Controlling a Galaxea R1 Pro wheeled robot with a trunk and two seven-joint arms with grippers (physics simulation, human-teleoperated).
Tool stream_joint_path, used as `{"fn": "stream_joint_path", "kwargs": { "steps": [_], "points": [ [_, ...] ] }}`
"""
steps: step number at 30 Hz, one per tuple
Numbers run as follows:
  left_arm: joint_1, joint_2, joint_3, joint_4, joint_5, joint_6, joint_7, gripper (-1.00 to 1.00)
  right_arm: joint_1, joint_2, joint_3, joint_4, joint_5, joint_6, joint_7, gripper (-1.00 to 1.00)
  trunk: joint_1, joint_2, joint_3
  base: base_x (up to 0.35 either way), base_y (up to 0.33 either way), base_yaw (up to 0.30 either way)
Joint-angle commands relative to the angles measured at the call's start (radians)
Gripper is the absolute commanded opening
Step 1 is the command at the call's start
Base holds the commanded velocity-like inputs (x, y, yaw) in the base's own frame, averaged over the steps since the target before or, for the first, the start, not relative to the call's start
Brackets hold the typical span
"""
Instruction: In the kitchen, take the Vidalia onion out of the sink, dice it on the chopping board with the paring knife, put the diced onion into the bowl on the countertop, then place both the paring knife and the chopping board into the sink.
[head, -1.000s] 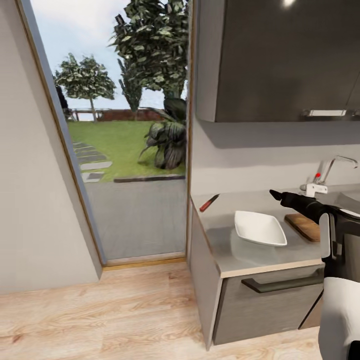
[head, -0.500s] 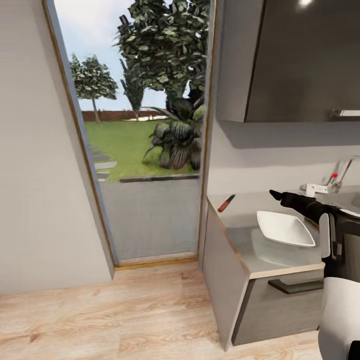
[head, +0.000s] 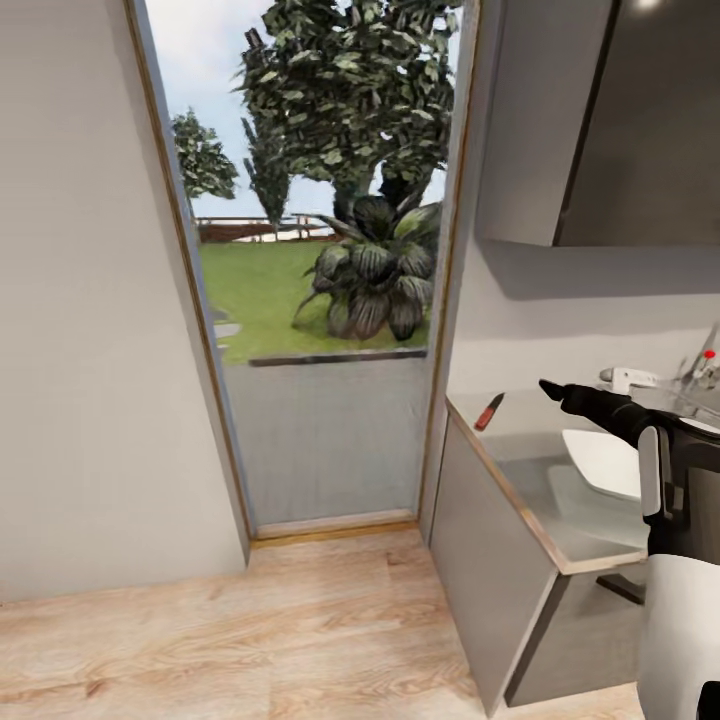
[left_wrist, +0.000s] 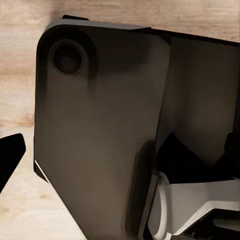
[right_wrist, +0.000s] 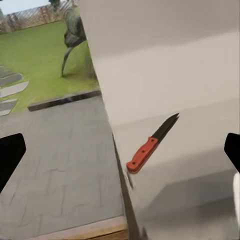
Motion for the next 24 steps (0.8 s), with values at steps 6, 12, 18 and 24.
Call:
{"fn": "stream_joint_path", "kwargs": {
  "steps": [6, 12, 18, 24],
  "points": [
    [0.000, 0.000, 0.006, -0.001, 0.001, -0.002, -0.001, 1.00, -0.001, 0.000, -0.001, -0.001, 0.004, 0.006, 0.006, 1.00, 0.000, -0.001, -0.001, 0.120, 0.279, 0.000],
    [0.000, 0.000, 0.005, -0.001, 0.001, -0.002, -0.001, 1.00, -0.001, 0.000, -0.001, 0.000, 0.004, 0.006, 0.006, 1.00, 0.000, -0.001, -0.001, 0.139, 0.291, 0.000],
    [0.000, 0.000, 0.005, -0.001, 0.001, -0.002, -0.001, 1.00, -0.001, 0.000, -0.001, 0.000, 0.004, 0.006, 0.006, 1.00, 0.000, -0.001, -0.001, 0.152, 0.294, -0.027],
    [0.000, 0.000, 0.005, -0.001, 0.001, -0.002, -0.001, 1.00, -0.001, 0.000, -0.001, -0.001, 0.004, 0.006, 0.006, 1.00, 0.000, -0.001, 0.001, 0.153, 0.295, -0.224]
  ]
}}
